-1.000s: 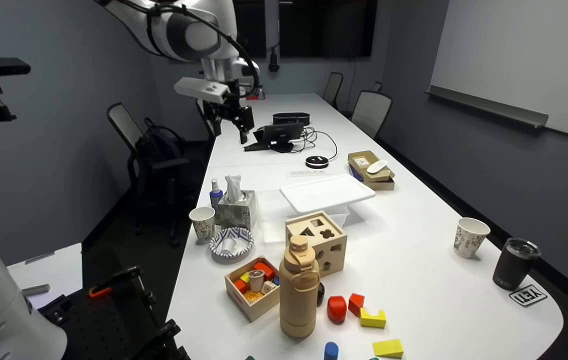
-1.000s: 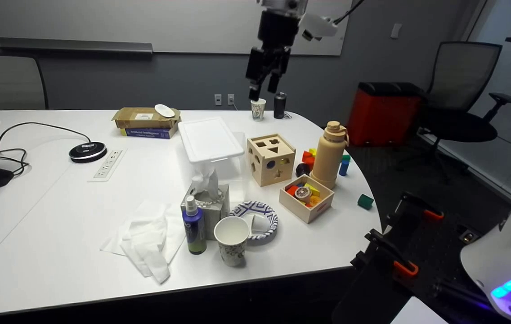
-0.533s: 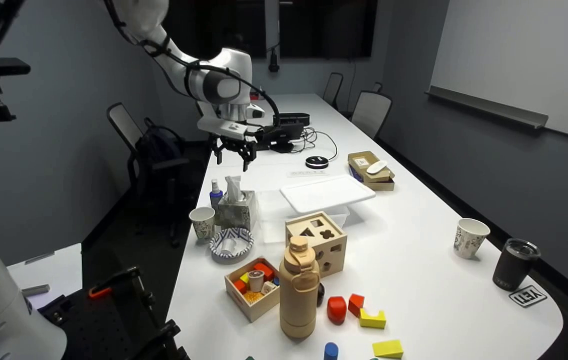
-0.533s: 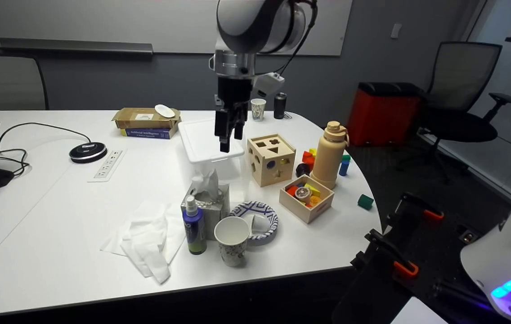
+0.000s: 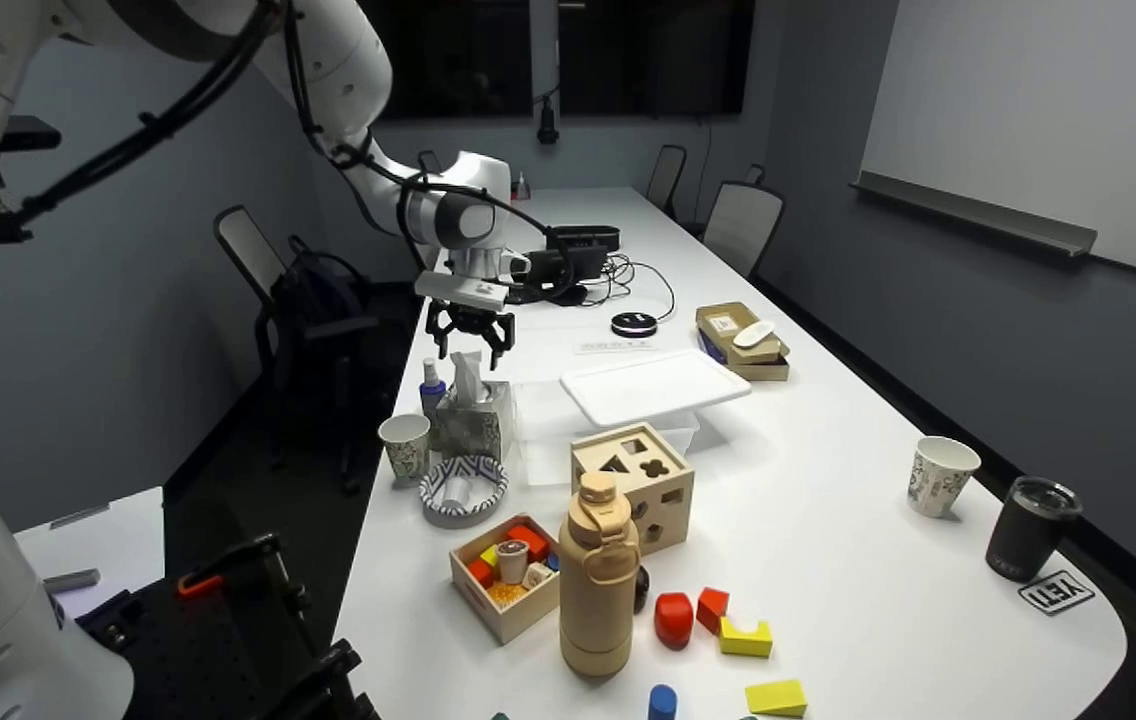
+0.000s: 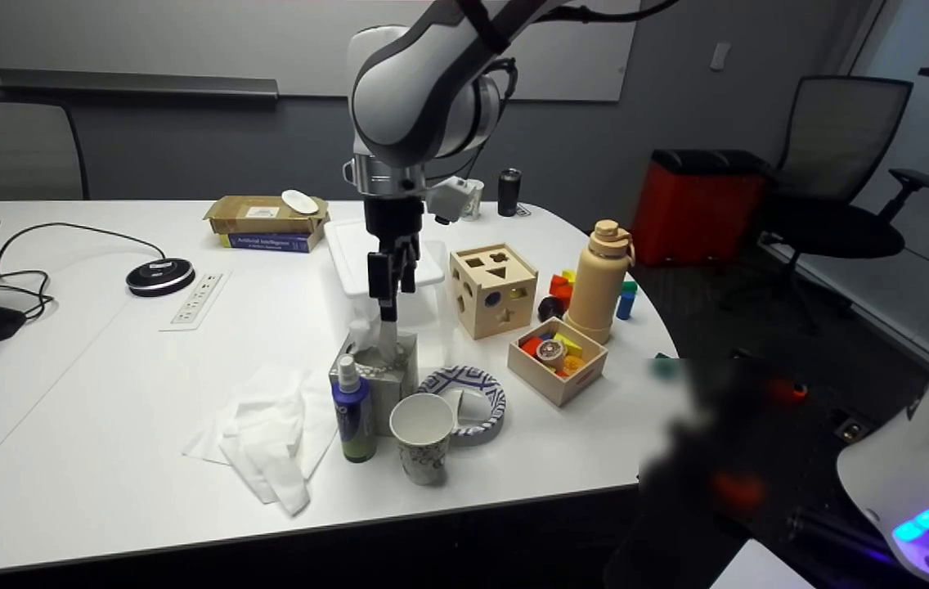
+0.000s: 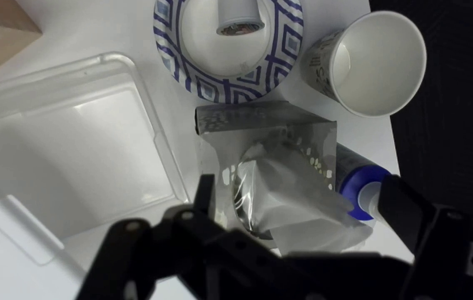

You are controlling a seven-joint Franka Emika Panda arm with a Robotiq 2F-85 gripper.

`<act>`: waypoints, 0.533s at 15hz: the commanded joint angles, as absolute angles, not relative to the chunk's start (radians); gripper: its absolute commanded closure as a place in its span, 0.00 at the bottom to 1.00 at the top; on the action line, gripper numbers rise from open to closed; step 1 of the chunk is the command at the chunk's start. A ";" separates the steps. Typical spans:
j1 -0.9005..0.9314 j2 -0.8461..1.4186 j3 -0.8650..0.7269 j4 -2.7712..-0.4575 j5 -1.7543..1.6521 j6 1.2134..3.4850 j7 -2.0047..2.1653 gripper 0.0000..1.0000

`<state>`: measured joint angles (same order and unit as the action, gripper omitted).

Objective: Remove one napkin from the box and use it to wipe the tabletop.

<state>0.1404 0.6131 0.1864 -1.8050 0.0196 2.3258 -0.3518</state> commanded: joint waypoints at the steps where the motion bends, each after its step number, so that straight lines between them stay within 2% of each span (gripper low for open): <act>1: 0.140 0.670 0.199 -1.727 -0.015 2.273 -0.370 0.19; 8: 0.152 0.722 0.209 -1.673 -0.057 2.250 -0.376 0.73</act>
